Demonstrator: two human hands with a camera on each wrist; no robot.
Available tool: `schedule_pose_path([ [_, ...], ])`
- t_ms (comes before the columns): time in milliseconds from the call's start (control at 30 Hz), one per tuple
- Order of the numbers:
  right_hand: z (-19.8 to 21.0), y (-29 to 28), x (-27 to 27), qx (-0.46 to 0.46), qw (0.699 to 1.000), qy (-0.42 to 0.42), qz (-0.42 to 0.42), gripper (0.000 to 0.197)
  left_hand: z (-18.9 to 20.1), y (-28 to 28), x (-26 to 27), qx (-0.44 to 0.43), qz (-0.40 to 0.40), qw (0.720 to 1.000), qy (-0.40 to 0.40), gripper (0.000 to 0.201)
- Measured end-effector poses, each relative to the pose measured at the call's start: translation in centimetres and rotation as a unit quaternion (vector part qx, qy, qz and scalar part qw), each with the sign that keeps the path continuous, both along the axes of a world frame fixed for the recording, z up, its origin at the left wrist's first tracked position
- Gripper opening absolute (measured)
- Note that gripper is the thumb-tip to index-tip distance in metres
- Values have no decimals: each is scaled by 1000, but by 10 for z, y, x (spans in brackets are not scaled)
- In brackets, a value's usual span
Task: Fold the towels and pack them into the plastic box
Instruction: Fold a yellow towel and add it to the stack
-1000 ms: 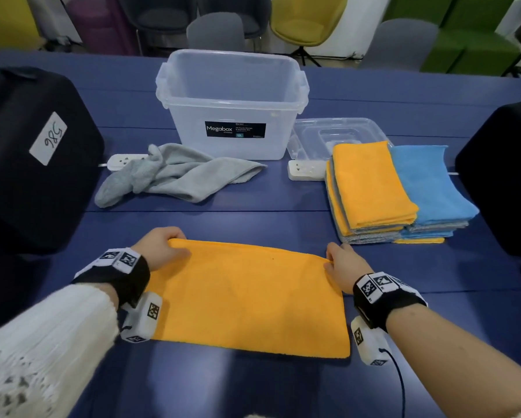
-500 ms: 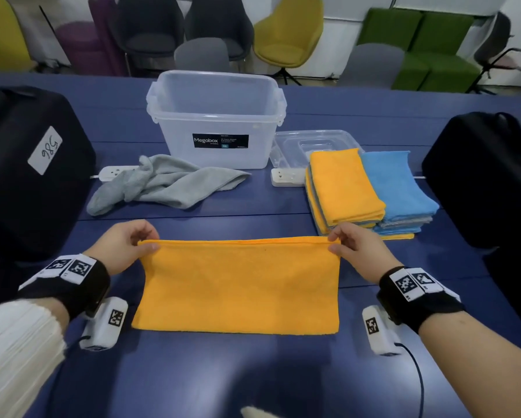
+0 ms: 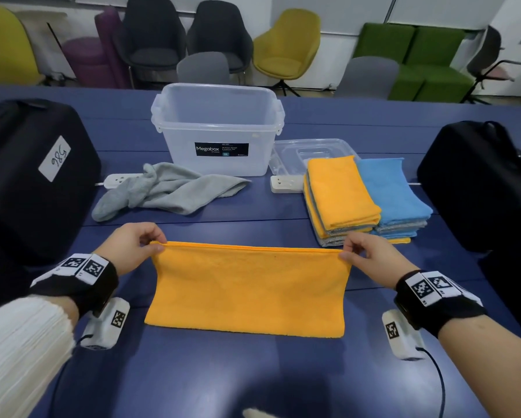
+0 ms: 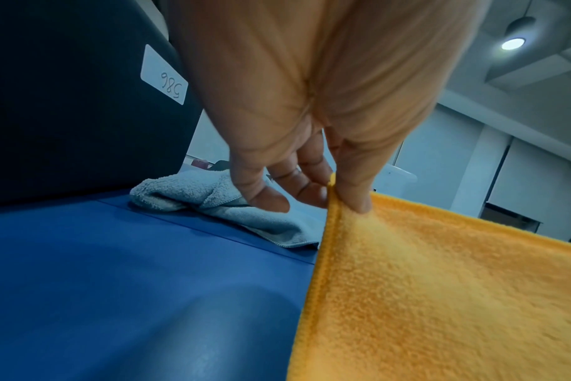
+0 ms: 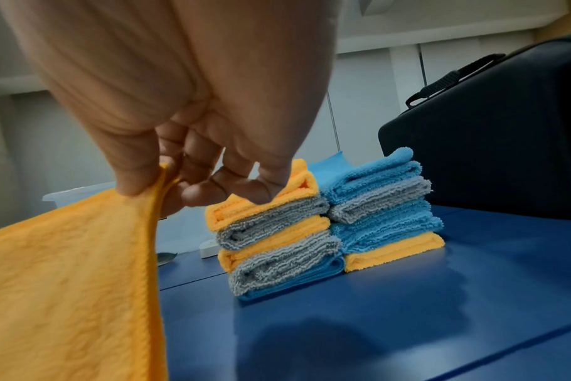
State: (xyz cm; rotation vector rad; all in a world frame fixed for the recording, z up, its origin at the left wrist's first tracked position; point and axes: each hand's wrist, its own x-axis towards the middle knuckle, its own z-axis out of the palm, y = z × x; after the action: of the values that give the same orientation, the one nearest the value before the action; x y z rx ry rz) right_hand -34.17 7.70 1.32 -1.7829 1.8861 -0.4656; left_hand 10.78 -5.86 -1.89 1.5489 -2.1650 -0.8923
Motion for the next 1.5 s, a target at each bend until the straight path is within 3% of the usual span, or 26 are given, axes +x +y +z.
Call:
schedule_pose_path([
  [200,1,0,-7,1,1000,8,-27,20,1,-1,-4,-6,25,1000,-1,18],
  [367,7,2,-9,-12,999,-11,-32,9,5,-5,-3,21,3,1000,17,19],
  [500,20,9,-24,115,993,22,18,21,25,0,2,155,-61,982,86,17],
  [600,45,21,-38,228,969,-75,62,10,46,2,14,286,-127,945,98,47],
  [633,55,23,-42,239,963,-111,62,3,55,2,16,318,-147,930,111,47],
  [700,70,23,-50,235,957,-166,37,8,69,-1,15,367,-160,904,154,40],
  [767,71,13,-54,221,959,-179,0,6,71,-8,5,381,-128,901,163,35],
  [867,41,-7,-50,232,966,-100,-53,12,48,-16,-24,349,-44,934,64,25],
  [933,9,-20,-40,248,964,-19,-90,13,18,-22,-47,270,9,961,-51,9],
  [1033,-31,-36,-18,214,958,12,-188,19,-25,-23,-77,158,59,969,-182,19],
  [1133,-50,-39,-2,135,947,-8,-292,22,-41,-19,-92,119,139,970,-162,24],
  [1233,-62,-30,4,70,942,-36,-326,17,-42,-18,-93,108,164,971,-133,21],
  [1300,-65,-21,8,16,953,13,-303,21,-38,-13,-93,84,157,975,-133,32],
  [1367,-64,-10,22,-45,967,77,-238,26,-32,0,-98,33,98,984,-148,48],
  [1433,-63,-2,49,-45,987,110,-109,46,-28,24,-114,2,-36,985,-166,70],
  [1500,-71,-2,81,37,986,153,44,86,-31,49,-139,15,-192,957,-215,105],
])
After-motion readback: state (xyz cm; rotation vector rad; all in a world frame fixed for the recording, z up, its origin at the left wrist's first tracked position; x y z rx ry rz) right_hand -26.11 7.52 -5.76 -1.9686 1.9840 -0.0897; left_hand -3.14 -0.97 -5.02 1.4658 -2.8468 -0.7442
